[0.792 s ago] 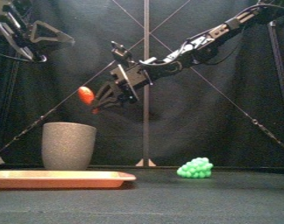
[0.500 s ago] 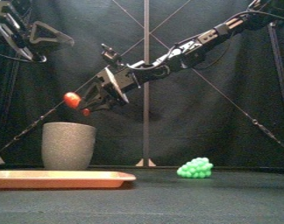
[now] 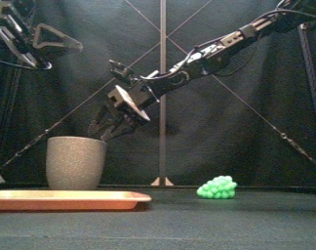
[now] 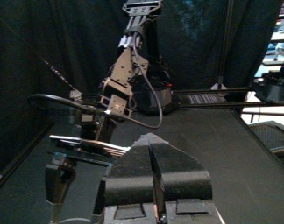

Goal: Pick the drumstick then place it in the grey bowl
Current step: Drop drumstick in the grey bowl and return to neutral

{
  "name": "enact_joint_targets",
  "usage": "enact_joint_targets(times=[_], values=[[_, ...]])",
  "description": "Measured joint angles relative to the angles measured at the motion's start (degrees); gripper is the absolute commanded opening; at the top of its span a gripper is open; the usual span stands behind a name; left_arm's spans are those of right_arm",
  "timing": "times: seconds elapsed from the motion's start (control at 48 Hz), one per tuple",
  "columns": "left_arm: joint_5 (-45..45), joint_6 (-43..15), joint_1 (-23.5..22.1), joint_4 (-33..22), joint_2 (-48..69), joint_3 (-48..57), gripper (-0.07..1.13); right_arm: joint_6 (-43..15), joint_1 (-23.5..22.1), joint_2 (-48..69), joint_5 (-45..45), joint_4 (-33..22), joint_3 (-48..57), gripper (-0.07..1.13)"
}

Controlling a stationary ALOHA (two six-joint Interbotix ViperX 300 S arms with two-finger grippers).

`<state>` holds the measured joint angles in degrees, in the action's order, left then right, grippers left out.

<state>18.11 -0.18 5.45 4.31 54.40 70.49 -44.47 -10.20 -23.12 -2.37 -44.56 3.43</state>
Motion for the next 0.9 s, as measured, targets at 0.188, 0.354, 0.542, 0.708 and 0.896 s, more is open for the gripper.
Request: enact_joint_targets(times=[0.188,0.354,0.542,0.708,0.896], values=[[0.0,0.0,0.0,0.0,0.0,0.1,0.0,0.0,2.8,5.8,0.7,0.0,4.9,0.94],[0.0,0.0,0.0,0.0,0.0,0.3,0.0,-0.6,3.3,11.8,4.7,0.9,12.7,0.94],[0.0,0.0,0.0,0.0,0.0,0.4,0.0,-0.2,2.5,17.8,12.7,3.6,21.2,0.94],[0.0,0.0,0.0,0.0,0.0,0.5,0.0,0.5,0.3,24.0,20.4,4.3,28.7,0.94],[0.0,0.0,0.0,0.0,0.0,0.6,0.0,1.7,-4.8,31.8,24.4,5.1,36.2,0.94]])
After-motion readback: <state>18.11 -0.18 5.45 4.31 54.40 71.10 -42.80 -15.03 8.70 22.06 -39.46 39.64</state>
